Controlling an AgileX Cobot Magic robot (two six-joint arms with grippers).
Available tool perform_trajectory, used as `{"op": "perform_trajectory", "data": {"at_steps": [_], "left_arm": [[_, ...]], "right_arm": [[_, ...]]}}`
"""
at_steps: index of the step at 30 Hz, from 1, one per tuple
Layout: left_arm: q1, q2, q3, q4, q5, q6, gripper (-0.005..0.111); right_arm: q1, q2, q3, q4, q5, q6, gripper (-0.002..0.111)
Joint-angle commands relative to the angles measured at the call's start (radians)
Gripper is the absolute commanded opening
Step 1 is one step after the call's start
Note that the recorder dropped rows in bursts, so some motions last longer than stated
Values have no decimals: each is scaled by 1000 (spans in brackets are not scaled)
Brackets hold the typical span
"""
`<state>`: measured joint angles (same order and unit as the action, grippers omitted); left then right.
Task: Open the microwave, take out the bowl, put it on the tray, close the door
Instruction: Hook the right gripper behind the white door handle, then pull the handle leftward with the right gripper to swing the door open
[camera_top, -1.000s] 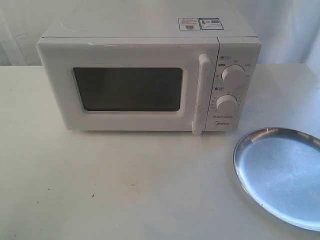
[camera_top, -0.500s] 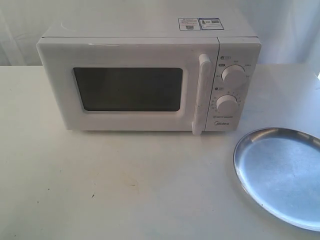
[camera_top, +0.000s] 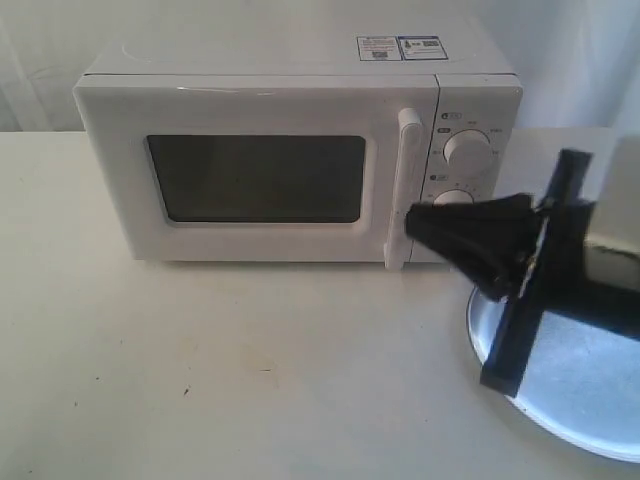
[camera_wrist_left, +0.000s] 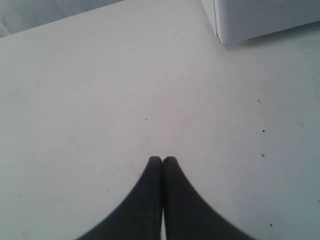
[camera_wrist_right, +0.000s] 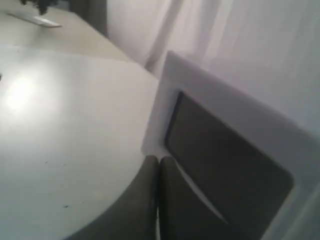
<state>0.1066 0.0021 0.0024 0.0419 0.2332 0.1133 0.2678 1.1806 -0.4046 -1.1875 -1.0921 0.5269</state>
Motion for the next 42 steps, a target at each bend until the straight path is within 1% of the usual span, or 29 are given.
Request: {"op": "perform_trajectory", "data": {"at_steps": [1,3,6,10,13,14,16,17,18,19,20,21,22,23,24,29,31,35,37,39,41,42], "left_arm": [[1,-2,-2,-8,-2,-4,0],[1,-2,-2,-8,-2,-4,0],[1,-2,-2,-8,-2,-4,0],[1,-2,-2,-8,-2,-4,0],[1,-2,-2,-8,-2,-4,0],[1,-2,-2,-8,-2,-4,0],[1,-2,-2,-8,-2,-4,0],[1,-2,-2,-8,-2,-4,0],[1,-2,-2,-8,-2,-4,0],[1,-2,-2,-8,-2,-4,0],[1,-2,-2,-8,-2,-4,0],[1,-2,-2,-8,-2,-4,0],[1,-2,-2,-8,-2,-4,0],[1,-2,-2,-8,-2,-4,0],[1,-2,-2,-8,-2,-4,0],[1,-2,-2,-8,-2,-4,0],[1,-2,-2,-8,-2,-4,0],[1,-2,-2,-8,-2,-4,0],[1,-2,-2,-8,-2,-4,0],[1,-2,-2,-8,-2,-4,0],[1,-2,-2,-8,-2,-4,0],[1,-2,-2,-8,-2,-4,0]], "right_arm": [[-1,268,-4,11,-115,-257,0],[-1,368,-2,136,-129,-350,0],[-1,461,-4,221,-129,-445,0],[-1,509,-1,323,-129,-469,0],[-1,514,-1,491,-129,-505,0],[-1,514,-1,509,-129,-508,0],[-1,514,-1,514,-129,-522,7],[2,516,-1,499,-129,-527,16],[2,519,-1,497,-129,-527,20],[2,529,-7,493,-129,-503,32],[2,535,-13,495,-129,-503,37],[2,552,-30,504,-129,-500,49],[2,566,-52,516,-129,-500,58],[2,577,-76,518,-129,-498,64],[2,591,-105,514,-129,-490,67],[41,653,-245,498,18,-459,64],[58,684,-296,480,72,-459,61],[69,738,-364,295,75,-428,48],[70,749,-391,235,30,-342,38],[70,752,-409,128,-27,-302,23],[70,754,-425,34,-101,-257,4],[70,754,-431,7,-129,-236,0]]}}
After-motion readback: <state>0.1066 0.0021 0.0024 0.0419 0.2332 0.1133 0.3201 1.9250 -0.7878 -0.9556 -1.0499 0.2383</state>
